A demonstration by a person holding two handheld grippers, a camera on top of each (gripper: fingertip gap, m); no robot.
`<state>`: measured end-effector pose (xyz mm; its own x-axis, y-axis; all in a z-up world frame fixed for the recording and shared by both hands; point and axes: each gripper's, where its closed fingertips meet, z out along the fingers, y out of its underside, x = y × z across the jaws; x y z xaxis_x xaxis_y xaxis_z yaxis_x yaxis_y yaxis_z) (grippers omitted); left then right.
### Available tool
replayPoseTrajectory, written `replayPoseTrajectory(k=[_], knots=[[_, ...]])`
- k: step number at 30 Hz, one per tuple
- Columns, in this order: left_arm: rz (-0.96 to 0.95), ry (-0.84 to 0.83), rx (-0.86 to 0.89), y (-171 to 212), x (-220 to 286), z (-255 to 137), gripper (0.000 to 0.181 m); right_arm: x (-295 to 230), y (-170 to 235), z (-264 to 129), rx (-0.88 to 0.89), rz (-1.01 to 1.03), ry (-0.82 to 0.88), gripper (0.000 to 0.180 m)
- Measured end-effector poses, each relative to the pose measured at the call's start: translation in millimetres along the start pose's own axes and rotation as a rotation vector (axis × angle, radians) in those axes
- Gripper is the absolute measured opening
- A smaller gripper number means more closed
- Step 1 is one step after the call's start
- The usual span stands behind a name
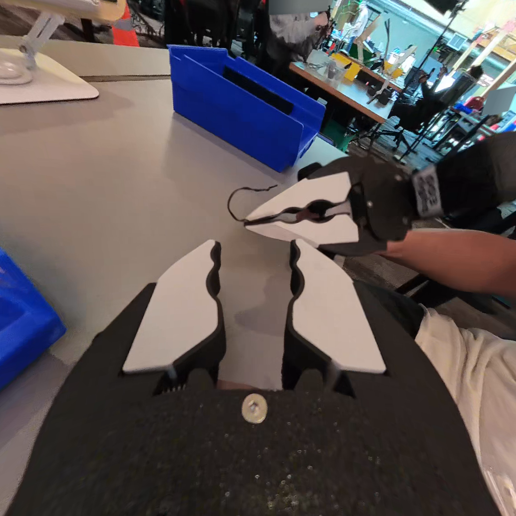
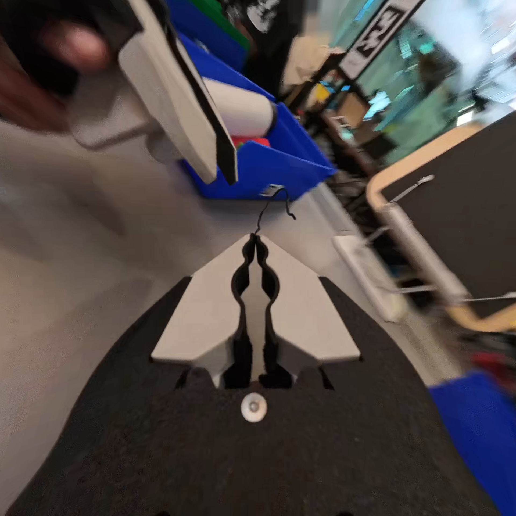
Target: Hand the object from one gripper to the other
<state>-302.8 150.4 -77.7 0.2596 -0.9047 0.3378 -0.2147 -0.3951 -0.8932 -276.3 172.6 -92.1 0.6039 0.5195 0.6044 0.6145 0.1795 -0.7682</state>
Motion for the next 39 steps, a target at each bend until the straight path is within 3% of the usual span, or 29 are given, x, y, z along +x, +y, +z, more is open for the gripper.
replayPoseTrajectory(k=[4, 7, 14, 17, 19, 25, 29, 34, 35, 39], knots=[[-0.099, 0.041, 0.013, -1.5, 6.8, 3.7, 0.05, 13.9, -5.0, -1.7, -0.131, -0.609, 0.349, 0.0], [-0.246, 0.119, 0.091, -13.6, 12.1, 0.9, 0.049, 11.0, -14.3, -0.9, -0.166, -0.89, 0.476, 0.0], [-0.494, 0.264, 0.206, -24.7, 10.2, -7.1, 0.036, 15.9, -36.6, -2.8, -0.141, -1.053, 0.612, 0.0], [-0.478, 0.256, 0.194, -21.0, 7.9, -6.1, 0.028, 8.8, -42.9, -3.4, -0.11, -1.096, 0.619, 0.0], [-0.451, 0.232, 0.186, -18.9, 7.0, -5.0, 0.0, 8.9, -43.6, -2.9, -0.11, -1.09, 0.624, 0.0], [-0.413, 0.18, 0.161, -12.7, 2.4, -1.9, 0.0, 18.6, -36.7, -0.8, -0.11, -1.064, 0.67, 0.004], [-0.379, 0.186, 0.197, -17.2, 1.6, -5.8, 0.0, 22.2, -31.7, -8.0, -0.038, -0.931, 0.624, 0.019], [-0.211, 0.156, 0.187, -16.8, 2.2, -7.8, 0.0, 35.1, 3.5, -9.2, -0.017, -0.413, 0.354, 0.021], [-0.115, 0.103, 0.126, -8.9, 0.5, -4.6, 0.0, 37.1, 10.9, -8.1, -0.014, -0.249, 0.274, 0.023], [0.176, 0.059, -0.022, 10.1, 18.3, 6.8, 0.0, -12.6, -4.9, -25.6, 0.135, 0.443, -0.411, 0.034]])
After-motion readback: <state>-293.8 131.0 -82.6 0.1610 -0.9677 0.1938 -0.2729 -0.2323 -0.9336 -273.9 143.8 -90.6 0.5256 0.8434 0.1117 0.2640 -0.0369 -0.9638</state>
